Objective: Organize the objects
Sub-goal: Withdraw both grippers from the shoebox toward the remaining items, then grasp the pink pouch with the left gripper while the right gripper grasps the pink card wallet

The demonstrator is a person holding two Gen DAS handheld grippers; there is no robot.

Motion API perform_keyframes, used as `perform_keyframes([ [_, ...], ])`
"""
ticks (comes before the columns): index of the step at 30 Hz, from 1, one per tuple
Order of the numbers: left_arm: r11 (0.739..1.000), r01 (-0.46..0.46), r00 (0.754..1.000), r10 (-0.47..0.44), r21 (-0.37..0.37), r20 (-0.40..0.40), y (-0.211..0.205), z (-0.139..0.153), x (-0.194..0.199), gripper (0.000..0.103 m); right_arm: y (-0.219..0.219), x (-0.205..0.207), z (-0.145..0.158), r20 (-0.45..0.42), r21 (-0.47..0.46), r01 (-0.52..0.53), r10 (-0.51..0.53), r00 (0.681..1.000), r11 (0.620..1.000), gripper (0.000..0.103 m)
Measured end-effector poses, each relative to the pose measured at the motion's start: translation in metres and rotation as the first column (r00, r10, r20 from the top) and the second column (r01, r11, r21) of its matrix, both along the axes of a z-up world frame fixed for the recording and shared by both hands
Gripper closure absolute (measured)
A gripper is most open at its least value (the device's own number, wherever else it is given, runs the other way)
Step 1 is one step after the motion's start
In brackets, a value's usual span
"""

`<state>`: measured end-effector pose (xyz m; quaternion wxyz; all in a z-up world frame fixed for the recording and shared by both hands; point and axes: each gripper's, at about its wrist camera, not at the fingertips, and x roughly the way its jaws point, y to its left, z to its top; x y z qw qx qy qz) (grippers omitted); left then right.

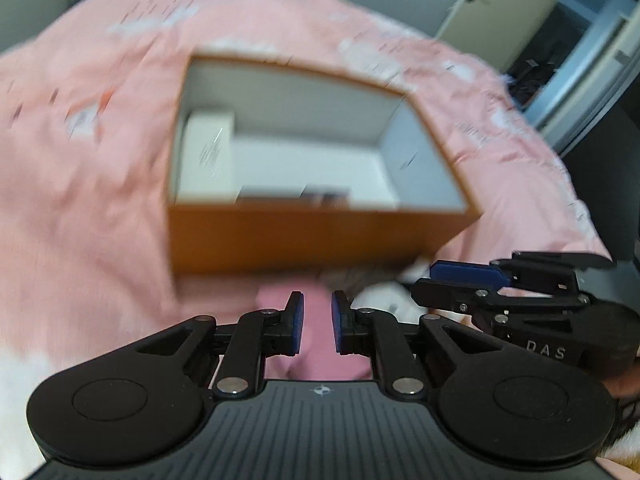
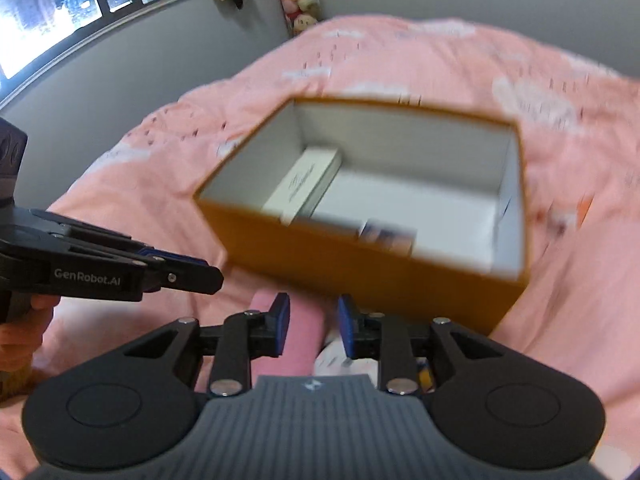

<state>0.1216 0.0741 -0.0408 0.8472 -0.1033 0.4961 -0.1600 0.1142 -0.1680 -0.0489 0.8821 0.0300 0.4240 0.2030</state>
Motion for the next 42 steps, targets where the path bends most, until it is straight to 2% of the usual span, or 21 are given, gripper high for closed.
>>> perform_keyframes([
  [3, 0.999, -0.039, 0.997, 0.038, 0.000, -0.061, 0.009, -0.021, -0.007, 0.086, 0.014, -0.008, -0.017, -0.059, 0.028, -0.004, 0.006, 0.998, 1.000, 0.075],
  [7, 0.996, -0.090, 0.989, 0.093, 0.029, -0.113, 0.019, -0.034, -0.013, 0.086, 0.043, -0.008, -0.033, -0.108, -0.012, -0.069, 0.068, 0.992, 0.998, 0.073],
  [9, 0.993, -0.110, 0.987, 0.116, 0.052, -0.112, 0.023, -0.034, -0.014, 0.086, 0.060, -0.010, -0.037, -0.097, -0.069, -0.102, 0.095, 0.991, 0.992, 0.055],
  [14, 0.988, -0.133, 0.984, 0.142, 0.082, -0.108, 0.033, -0.039, -0.017, 0.086, 0.095, -0.007, -0.043, -0.084, -0.137, -0.143, 0.133, 0.988, 0.980, 0.042],
  [19, 0.988, -0.143, 0.982, 0.148, 0.053, -0.116, 0.043, -0.044, -0.016, 0.086, 0.119, 0.006, -0.063, -0.121, -0.224, -0.147, 0.122, 0.985, 0.964, 0.041],
  [24, 0.989, -0.143, 0.982, 0.145, 0.026, -0.123, 0.048, -0.048, -0.015, 0.086, 0.128, 0.015, -0.077, -0.097, -0.326, -0.134, 0.108, 0.989, 0.936, 0.034],
  [28, 0.990, -0.137, 0.981, 0.138, 0.014, -0.133, 0.047, -0.051, -0.013, 0.086, 0.123, 0.018, -0.084, -0.105, -0.335, -0.122, 0.092, 0.990, 0.934, 0.031],
  [31, 0.991, -0.130, 0.982, 0.128, -0.008, -0.142, 0.047, -0.052, -0.014, 0.086, 0.112, 0.015, -0.077, -0.097, -0.297, -0.096, 0.070, 0.993, 0.950, 0.038],
  [35, 0.993, -0.112, 0.983, 0.104, -0.047, -0.152, 0.044, -0.053, -0.013, 0.080, 0.094, 0.005, -0.058, -0.072, -0.250, -0.067, 0.051, 0.996, 0.966, 0.047],
  [37, 0.993, -0.103, 0.983, 0.092, -0.061, -0.158, 0.042, -0.053, -0.012, 0.075, 0.084, 0.000, -0.048, -0.048, -0.236, -0.049, 0.039, 0.998, 0.971, 0.054],
  [39, 0.992, -0.099, 0.981, 0.084, -0.078, -0.176, 0.039, -0.055, -0.010, 0.069, 0.072, -0.003, -0.041, -0.039, -0.216, -0.026, 0.018, 0.999, 0.976, 0.069],
  [41, 0.990, -0.096, 0.977, 0.075, -0.098, -0.200, 0.036, -0.059, -0.008, 0.064, 0.063, -0.005, -0.036, -0.036, -0.218, -0.003, -0.005, 0.999, 0.976, 0.080],
  [42, 0.990, -0.096, 0.974, 0.073, -0.100, -0.213, 0.035, -0.061, -0.006, 0.062, 0.057, -0.005, -0.036, -0.035, -0.224, 0.011, -0.019, 0.999, 0.974, 0.082],
])
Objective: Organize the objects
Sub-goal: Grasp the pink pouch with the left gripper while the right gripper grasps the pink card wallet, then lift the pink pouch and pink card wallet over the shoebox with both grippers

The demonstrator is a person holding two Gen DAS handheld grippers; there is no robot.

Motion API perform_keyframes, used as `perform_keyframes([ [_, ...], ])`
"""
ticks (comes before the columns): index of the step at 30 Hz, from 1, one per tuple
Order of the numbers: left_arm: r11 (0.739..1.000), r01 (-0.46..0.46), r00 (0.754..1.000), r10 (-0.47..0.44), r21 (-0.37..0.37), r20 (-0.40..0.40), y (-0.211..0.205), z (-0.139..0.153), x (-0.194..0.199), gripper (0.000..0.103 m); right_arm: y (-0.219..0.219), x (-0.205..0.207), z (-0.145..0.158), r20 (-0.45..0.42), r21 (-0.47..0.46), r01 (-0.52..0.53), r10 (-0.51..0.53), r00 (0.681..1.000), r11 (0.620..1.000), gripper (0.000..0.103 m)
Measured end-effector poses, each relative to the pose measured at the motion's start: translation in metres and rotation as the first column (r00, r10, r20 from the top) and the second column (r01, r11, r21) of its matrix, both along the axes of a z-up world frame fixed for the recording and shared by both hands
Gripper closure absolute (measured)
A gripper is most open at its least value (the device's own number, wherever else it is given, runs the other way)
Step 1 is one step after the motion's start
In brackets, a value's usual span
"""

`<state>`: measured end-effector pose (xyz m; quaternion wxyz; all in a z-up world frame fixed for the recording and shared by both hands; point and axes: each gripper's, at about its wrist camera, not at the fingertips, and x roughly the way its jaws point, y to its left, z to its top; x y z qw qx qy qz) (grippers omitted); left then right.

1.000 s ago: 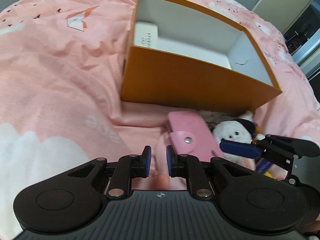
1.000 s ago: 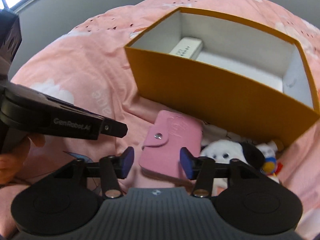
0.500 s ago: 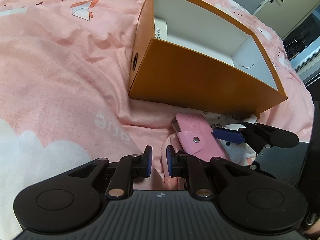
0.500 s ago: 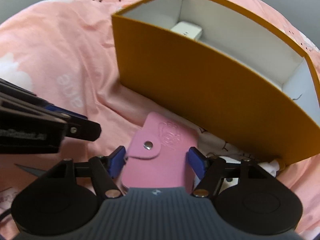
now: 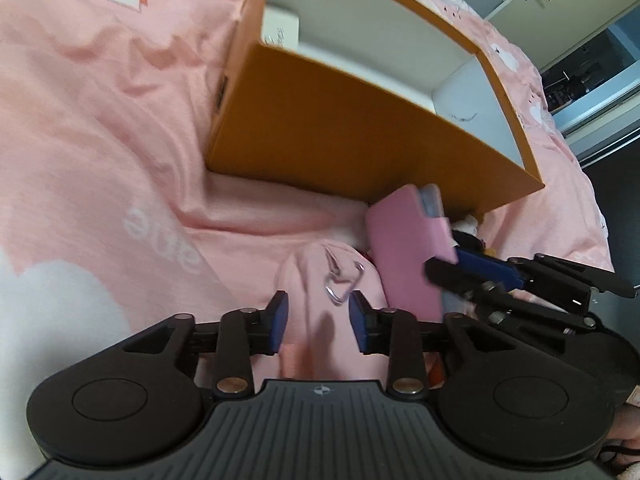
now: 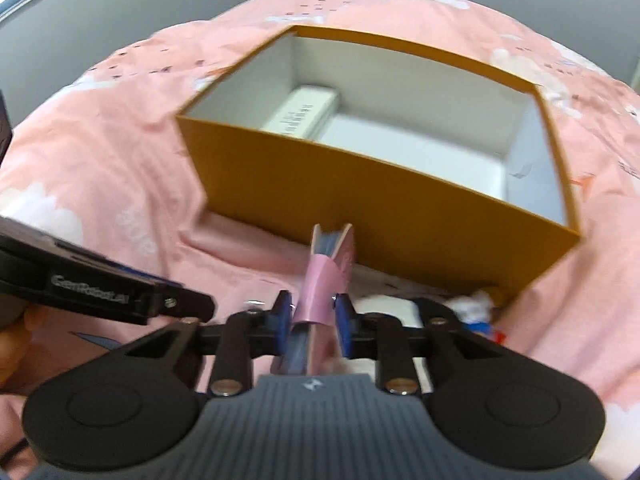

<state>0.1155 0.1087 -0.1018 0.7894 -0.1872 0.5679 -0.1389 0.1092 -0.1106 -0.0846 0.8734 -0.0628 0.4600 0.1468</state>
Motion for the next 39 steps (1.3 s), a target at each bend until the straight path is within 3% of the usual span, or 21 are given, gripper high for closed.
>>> perform_keyframes([
  [5, 0.999, -0.023, 0.997, 0.026, 0.036, -0.075, -0.007, -0.016, 0.007, 0.060, -0.029, 0.008, -0.004, -0.062, 0.118, 0.056, -0.049, 0.997, 0.991, 0.082],
  [9, 0.998, -0.030, 0.992, 0.036, 0.057, -0.118, -0.009, -0.027, 0.011, 0.058, -0.033, 0.013, -0.009, -0.079, 0.150, 0.045, -0.034, 0.996, 0.988, 0.078],
  [14, 0.999, -0.035, 0.986, 0.036, 0.011, -0.162, -0.009, -0.044, 0.017, 0.049, -0.032, 0.022, -0.017, -0.101, 0.171, 0.028, -0.010, 0.995, 0.985, 0.077],
  [19, 0.999, -0.047, 0.985, 0.043, -0.017, -0.169, -0.007, -0.048, 0.017, 0.055, -0.033, 0.025, -0.021, -0.111, 0.190, 0.020, 0.001, 0.994, 0.982, 0.078],
  [26, 0.997, -0.071, 0.995, 0.070, -0.009, -0.075, -0.003, -0.025, 0.000, 0.073, -0.038, 0.015, -0.013, -0.103, 0.195, 0.018, 0.002, 0.995, 0.981, 0.080],
  [33, 0.997, -0.042, 0.993, 0.034, 0.072, 0.117, -0.008, 0.026, -0.015, 0.074, -0.046, 0.001, 0.015, -0.047, 0.228, -0.002, 0.013, 0.999, 0.974, 0.082],
  [39, 0.998, -0.030, 0.974, 0.016, 0.060, 0.225, -0.011, 0.064, -0.026, 0.074, -0.063, -0.010, 0.050, 0.029, 0.262, 0.001, -0.009, 1.000, 0.965, 0.083],
])
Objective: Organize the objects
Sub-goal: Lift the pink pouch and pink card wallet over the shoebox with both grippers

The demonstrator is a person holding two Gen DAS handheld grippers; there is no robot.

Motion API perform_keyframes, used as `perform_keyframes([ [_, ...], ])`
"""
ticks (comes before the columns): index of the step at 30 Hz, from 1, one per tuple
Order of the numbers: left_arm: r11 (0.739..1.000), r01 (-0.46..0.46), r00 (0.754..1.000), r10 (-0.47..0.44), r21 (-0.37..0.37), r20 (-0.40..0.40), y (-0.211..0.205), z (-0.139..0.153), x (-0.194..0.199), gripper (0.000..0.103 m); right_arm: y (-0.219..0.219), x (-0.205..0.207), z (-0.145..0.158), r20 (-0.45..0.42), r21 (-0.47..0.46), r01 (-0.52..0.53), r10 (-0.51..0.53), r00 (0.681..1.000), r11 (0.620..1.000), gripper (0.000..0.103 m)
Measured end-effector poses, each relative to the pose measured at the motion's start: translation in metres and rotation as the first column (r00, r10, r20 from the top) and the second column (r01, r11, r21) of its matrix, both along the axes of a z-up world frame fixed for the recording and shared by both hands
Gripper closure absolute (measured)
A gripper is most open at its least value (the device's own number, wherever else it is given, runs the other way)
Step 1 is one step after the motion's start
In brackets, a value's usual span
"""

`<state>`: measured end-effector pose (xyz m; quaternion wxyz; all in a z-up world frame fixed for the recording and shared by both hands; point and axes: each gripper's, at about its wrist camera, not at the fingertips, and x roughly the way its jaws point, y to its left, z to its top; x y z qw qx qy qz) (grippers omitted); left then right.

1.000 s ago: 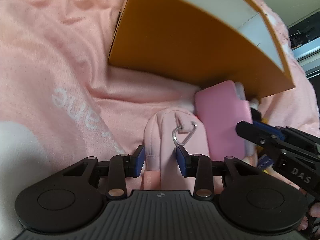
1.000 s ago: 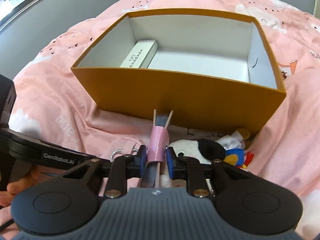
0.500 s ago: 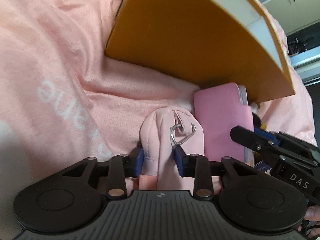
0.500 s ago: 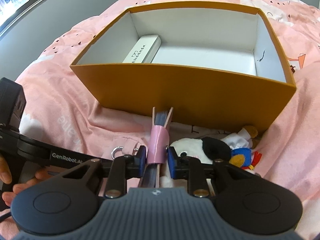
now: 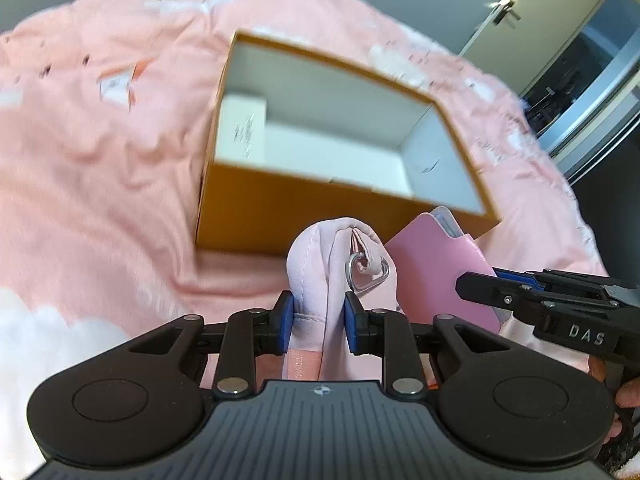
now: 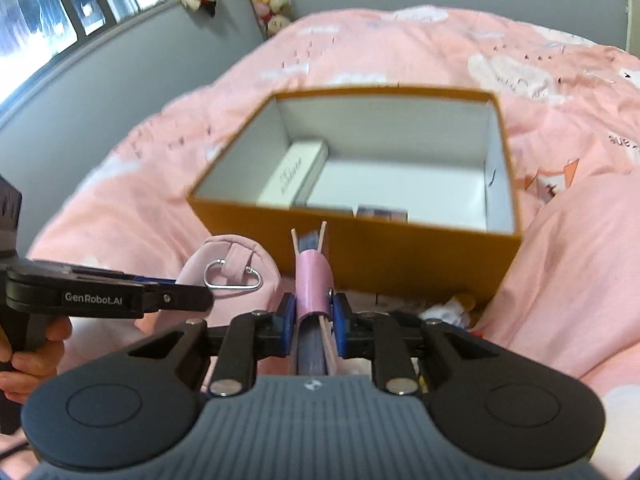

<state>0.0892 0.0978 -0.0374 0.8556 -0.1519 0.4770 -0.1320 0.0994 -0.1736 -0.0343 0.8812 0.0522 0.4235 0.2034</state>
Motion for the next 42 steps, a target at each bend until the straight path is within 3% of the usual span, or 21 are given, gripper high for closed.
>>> perform_keyframes([
  [6, 0.999, 0.002, 0.996, 0.000, -0.033, 0.084, -0.001, 0.040, 0.018, 0.075, -0.018, 0.004, 0.036, 0.054, 0.092, 0.015, -0.020, 0.998, 0.996, 0.083],
  [11, 1.000, -0.003, 0.988, 0.002, 0.008, 0.158, -0.003, 0.068, 0.044, 0.075, -0.024, 0.030, 0.057, 0.112, 0.103, 0.051, -0.063, 0.992, 0.993, 0.083],
  [14, 0.999, -0.011, 0.983, 0.005, 0.035, 0.182, -0.005, 0.077, 0.069, 0.075, -0.026, 0.061, 0.059, 0.099, 0.143, 0.087, -0.102, 0.990, 0.986, 0.083],
  [19, 0.995, -0.052, 0.980, 0.035, 0.081, 0.193, -0.003, 0.079, 0.113, 0.076, -0.020, 0.119, 0.037, 0.026, 0.177, 0.148, -0.155, 0.988, 0.973, 0.083],
  [29, 0.976, -0.059, 0.986, 0.023, 0.211, 0.167, 0.002, 0.050, 0.173, 0.075, 0.015, 0.218, -0.044, -0.199, 0.219, 0.206, -0.163, 0.966, 0.954, 0.083],
  [38, 0.967, -0.038, 0.987, -0.003, 0.252, 0.161, 0.006, 0.036, 0.195, 0.075, 0.033, 0.253, -0.085, -0.329, 0.269, 0.208, -0.113, 0.938, 0.940, 0.083],
  [42, 0.968, -0.031, 0.987, -0.010, 0.248, 0.161, 0.008, 0.035, 0.199, 0.075, 0.030, 0.255, -0.092, -0.378, 0.230, 0.211, -0.113, 0.919, 0.950, 0.082],
])
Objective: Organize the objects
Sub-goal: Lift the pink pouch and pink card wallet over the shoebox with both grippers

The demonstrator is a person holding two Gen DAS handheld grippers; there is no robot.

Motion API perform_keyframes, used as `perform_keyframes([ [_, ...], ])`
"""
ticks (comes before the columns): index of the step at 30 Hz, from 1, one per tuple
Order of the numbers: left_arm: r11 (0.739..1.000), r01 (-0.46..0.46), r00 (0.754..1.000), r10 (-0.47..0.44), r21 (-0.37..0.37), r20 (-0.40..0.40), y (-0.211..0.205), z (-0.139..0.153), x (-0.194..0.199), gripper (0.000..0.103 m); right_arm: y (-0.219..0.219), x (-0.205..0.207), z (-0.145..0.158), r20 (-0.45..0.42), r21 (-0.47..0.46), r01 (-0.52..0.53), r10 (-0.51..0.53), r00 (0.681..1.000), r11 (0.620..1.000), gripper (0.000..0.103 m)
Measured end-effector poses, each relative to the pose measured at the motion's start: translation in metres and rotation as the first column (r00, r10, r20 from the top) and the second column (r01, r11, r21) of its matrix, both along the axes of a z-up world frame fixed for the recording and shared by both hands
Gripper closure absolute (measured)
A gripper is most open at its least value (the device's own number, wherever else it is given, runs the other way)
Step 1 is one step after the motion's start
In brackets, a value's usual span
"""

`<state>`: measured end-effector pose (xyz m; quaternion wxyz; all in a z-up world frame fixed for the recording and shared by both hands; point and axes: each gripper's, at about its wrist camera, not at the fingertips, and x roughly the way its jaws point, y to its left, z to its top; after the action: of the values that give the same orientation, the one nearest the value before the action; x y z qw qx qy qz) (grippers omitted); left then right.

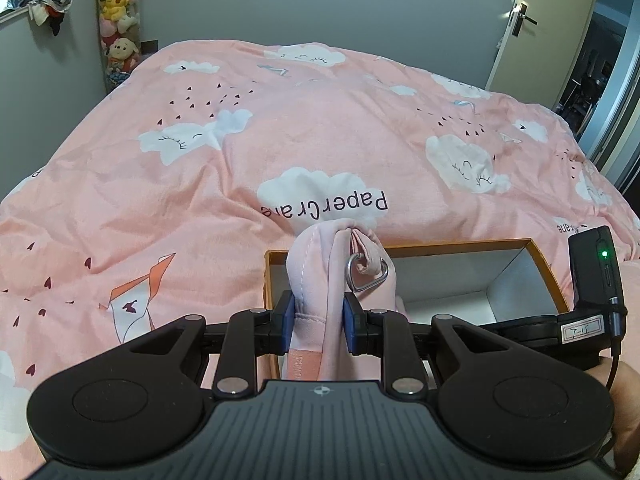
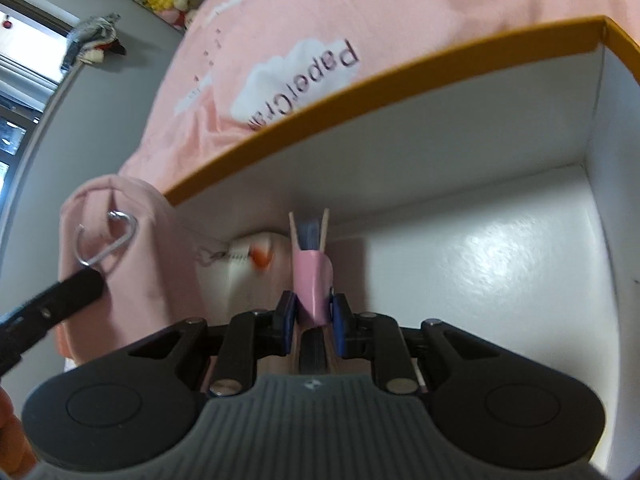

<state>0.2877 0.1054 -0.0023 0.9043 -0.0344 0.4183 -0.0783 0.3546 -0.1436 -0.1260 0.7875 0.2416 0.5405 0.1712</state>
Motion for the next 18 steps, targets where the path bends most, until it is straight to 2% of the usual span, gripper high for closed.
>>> perform_keyframes([
  [4, 1.000, 0.014, 1.000, -0.014, 0.004, -0.006, -0.002, -0.002, 0.002, 0.075, 0.001, 0.004, 0.002, -0.014, -0.077, -0.022, 0.021, 1.000, 0.997, 0.080],
  [8, 1.000, 0.021, 1.000, -0.021, 0.016, -0.016, -0.004, -0.004, 0.004, 0.075, 0.006, 0.009, -0.005, -0.040, -0.153, -0.057, 0.052, 0.998, 0.987, 0.073],
  [13, 1.000, 0.019, 1.000, -0.019, 0.022, -0.024, -0.005, -0.005, 0.006, 0.075, 0.006, 0.016, -0.014, -0.059, -0.122, -0.073, 0.066, 0.996, 0.990, 0.072],
  [18, 0.999, 0.022, 0.999, -0.021, 0.040, -0.032, -0.008, -0.007, 0.006, 0.075, 0.008, 0.020, -0.020, -0.079, -0.119, -0.083, 0.074, 0.994, 0.989, 0.066],
])
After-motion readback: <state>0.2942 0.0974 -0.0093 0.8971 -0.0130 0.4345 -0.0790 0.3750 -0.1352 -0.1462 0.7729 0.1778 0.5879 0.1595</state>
